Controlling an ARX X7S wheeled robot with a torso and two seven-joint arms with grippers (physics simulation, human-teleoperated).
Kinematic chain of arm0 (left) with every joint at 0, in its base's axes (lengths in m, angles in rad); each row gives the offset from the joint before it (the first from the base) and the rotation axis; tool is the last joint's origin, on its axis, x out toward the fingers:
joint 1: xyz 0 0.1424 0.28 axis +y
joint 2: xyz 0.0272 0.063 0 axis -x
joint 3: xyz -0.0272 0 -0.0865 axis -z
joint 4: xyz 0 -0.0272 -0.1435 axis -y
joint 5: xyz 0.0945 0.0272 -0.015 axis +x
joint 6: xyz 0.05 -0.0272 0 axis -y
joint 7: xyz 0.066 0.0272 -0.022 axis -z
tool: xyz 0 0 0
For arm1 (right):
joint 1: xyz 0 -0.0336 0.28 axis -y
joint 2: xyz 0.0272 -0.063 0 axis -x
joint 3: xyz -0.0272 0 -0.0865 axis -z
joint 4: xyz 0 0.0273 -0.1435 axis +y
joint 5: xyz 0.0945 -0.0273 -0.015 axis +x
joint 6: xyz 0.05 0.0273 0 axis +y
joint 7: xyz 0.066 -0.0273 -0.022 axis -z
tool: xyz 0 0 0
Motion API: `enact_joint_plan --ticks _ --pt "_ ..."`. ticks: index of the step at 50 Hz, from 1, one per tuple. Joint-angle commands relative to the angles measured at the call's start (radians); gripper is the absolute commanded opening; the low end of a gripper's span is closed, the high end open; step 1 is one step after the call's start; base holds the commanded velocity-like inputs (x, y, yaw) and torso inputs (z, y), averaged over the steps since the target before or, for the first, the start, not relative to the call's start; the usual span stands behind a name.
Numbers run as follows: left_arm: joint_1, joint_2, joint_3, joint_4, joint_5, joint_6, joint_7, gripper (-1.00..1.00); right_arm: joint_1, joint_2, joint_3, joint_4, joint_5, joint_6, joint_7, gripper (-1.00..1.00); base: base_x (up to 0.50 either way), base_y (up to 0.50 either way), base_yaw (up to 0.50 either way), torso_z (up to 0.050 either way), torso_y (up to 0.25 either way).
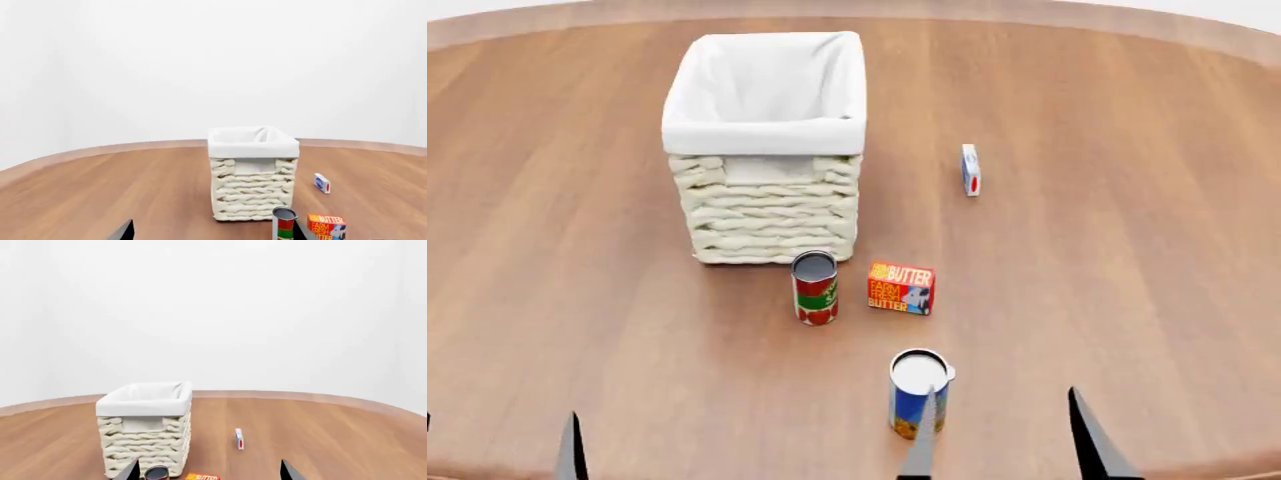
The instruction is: Pick up the alphabet soup and put it in the basket.
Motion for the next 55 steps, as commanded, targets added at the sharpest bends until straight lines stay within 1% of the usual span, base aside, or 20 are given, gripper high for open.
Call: enact_joint_plan --ticks 1,4,34,49,55 --pt "0.069 -0.024 0.016 0.199 0.007 -0.037 -0.035 1.00 -0.029 0.025 -0.009 -0.173 0.038 0.074 0.021 1.00 0.00 0.00 0.00 0.000 0.000" --pt "0.063 -0.027 0.017 0.179 0.001 -0.031 -0.040 1.00 -0.032 0.028 -0.013 -0.157 0.046 0.057 0.018 1.00 0.18 0.00 0.00 0.000 0.000" --pt "0.047 -0.061 0.049 0.167 -0.007 -0.039 -0.079 1.00 -0.003 0.058 -0.037 -0.158 0.083 0.102 0.059 1.00 0.50 0.00 0.00 0.000 0.000" --pt "0.047 -0.074 0.056 0.162 -0.012 -0.040 -0.099 1.00 -0.011 0.062 -0.030 -0.150 0.117 0.074 0.070 1.00 0.50 0.00 0.00 0.000 0.000" --pt "0.045 -0.079 0.057 0.160 -0.017 -0.041 -0.105 1.00 -0.010 0.071 -0.035 -0.152 0.106 0.071 0.078 1.00 0.00 0.12 0.00 0.000 0.003"
